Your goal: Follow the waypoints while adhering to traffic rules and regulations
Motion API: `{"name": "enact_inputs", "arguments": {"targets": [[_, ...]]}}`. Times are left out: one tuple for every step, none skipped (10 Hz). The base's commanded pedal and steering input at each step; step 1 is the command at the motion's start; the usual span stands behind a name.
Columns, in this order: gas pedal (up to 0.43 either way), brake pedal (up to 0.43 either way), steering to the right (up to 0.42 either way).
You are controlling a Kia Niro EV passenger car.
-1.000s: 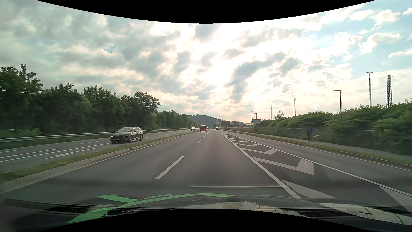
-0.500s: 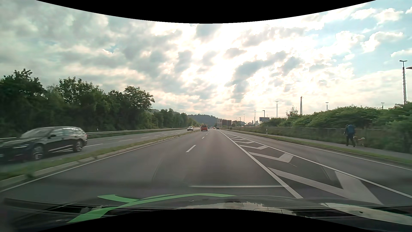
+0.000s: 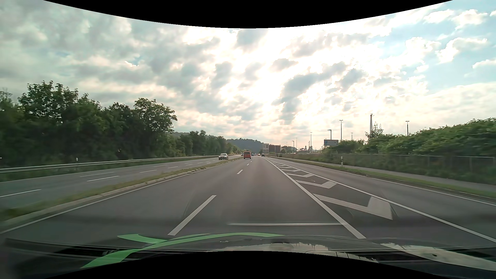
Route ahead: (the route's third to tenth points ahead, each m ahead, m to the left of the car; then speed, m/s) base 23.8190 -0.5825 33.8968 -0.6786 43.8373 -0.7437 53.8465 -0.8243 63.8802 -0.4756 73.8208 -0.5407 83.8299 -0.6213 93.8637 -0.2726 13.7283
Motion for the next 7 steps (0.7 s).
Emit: {"name": "enact_inputs", "arguments": {"targets": [[0.150, 0.000, -0.005], [0.150, 0.000, -0.005], [0.150, 0.000, -0.005], [0.150, 0.000, -0.004], [0.150, 0.000, -0.004], [0.150, 0.000, -0.003], [0.150, 0.000, -0.001]]}}
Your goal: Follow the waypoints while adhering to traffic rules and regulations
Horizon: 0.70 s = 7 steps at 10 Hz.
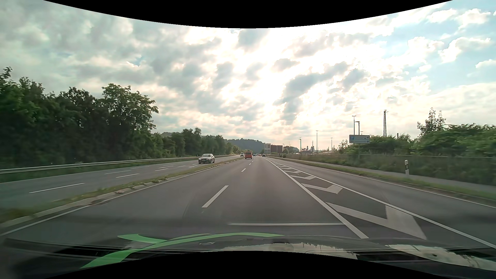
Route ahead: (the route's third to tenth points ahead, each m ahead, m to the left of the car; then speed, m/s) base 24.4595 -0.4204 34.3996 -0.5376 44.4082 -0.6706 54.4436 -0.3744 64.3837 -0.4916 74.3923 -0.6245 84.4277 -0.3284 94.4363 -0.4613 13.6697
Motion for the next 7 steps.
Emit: {"name": "enact_inputs", "arguments": {"targets": [[0.150, 0.000, -0.001], [0.150, 0.000, -0.001], [0.150, 0.000, -0.001], [0.150, 0.000, -0.001], [0.150, 0.000, -0.001], [0.150, 0.000, -0.001], [0.150, 0.000, -0.001]]}}
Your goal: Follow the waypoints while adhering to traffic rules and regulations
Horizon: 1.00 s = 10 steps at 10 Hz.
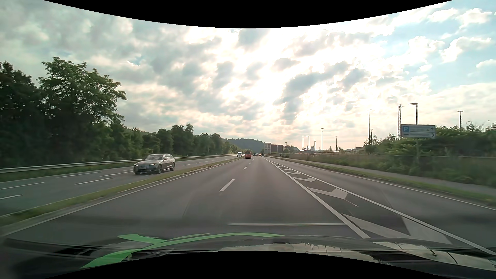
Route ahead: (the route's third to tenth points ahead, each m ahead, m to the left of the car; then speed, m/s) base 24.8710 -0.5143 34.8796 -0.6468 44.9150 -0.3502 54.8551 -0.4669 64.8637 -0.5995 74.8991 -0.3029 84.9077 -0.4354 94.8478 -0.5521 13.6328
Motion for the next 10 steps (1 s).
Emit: {"name": "enact_inputs", "arguments": {"targets": [[0.150, 0.000, -0.001], [0.150, 0.000, -0.001], [0.150, 0.000, -0.001], [0.150, 0.000, -0.001], [0.150, 0.000, -0.001], [0.150, 0.000, -0.001], [0.150, 0.000, -0.001], [0.150, 0.000, -0.001], [0.150, 0.000, -0.002], [0.150, 0.000, -0.001]]}}
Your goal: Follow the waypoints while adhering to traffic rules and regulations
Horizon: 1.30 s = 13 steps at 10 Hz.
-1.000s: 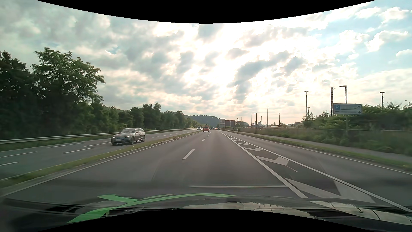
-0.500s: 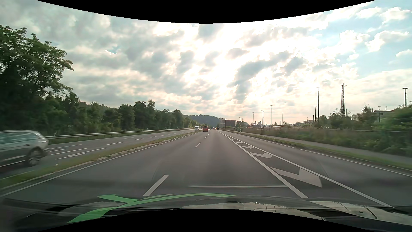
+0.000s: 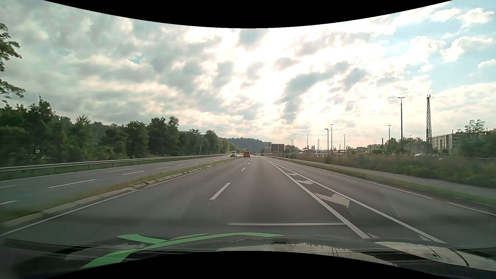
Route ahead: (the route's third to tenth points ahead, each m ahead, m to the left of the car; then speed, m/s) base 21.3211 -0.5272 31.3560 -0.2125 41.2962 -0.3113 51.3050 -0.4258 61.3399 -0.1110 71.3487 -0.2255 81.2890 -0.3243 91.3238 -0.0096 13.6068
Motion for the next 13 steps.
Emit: {"name": "enact_inputs", "arguments": {"targets": [[0.150, 0.000, -0.002], [0.150, 0.000, -0.002], [0.150, 0.000, -0.002], [0.150, 0.000, -0.002], [0.150, 0.000, -0.003], [0.150, 0.000, -0.003], [0.157, 0.000, -0.004], [0.157, 0.000, -0.004], [0.157, 0.000, -0.004], [0.157, 0.000, -0.004], [0.157, 0.000, -0.004], [0.157, 0.000, -0.004], [0.150, 0.000, -0.004]]}}
